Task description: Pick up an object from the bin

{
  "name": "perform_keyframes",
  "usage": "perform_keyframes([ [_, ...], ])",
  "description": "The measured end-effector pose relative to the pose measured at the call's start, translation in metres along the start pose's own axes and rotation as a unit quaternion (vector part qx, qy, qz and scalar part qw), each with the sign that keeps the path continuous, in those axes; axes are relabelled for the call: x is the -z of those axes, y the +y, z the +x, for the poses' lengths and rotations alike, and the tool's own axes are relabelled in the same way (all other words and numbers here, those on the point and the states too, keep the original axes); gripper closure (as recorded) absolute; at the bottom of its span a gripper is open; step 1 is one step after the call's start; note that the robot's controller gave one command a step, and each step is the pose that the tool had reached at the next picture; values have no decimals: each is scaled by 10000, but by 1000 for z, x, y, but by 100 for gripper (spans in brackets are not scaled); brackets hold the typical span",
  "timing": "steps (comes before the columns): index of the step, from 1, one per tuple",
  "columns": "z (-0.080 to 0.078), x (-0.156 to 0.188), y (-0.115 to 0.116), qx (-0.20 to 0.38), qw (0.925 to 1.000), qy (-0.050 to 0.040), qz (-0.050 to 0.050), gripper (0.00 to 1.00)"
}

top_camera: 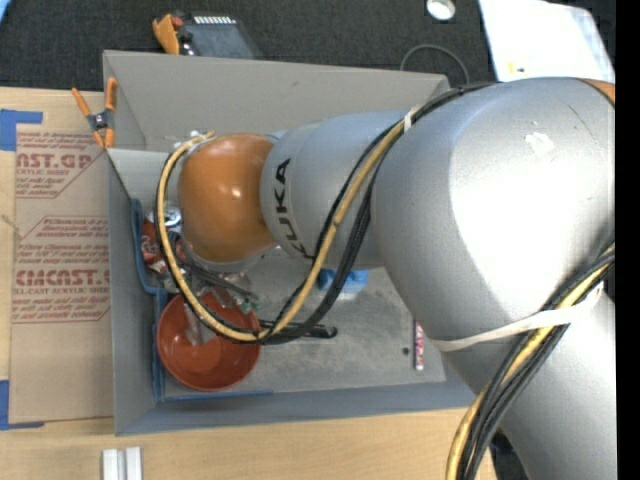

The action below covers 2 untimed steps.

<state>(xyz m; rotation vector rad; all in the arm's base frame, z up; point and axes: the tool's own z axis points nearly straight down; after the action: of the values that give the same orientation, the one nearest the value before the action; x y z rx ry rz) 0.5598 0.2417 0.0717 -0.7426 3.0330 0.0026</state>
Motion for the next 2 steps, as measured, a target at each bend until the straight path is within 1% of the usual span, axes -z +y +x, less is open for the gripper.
perform_keyframes([
  [1,3,21,0,156,9999,61,-2,100],
  [2,-4,47,-10,501,9987,-10,0,100],
])
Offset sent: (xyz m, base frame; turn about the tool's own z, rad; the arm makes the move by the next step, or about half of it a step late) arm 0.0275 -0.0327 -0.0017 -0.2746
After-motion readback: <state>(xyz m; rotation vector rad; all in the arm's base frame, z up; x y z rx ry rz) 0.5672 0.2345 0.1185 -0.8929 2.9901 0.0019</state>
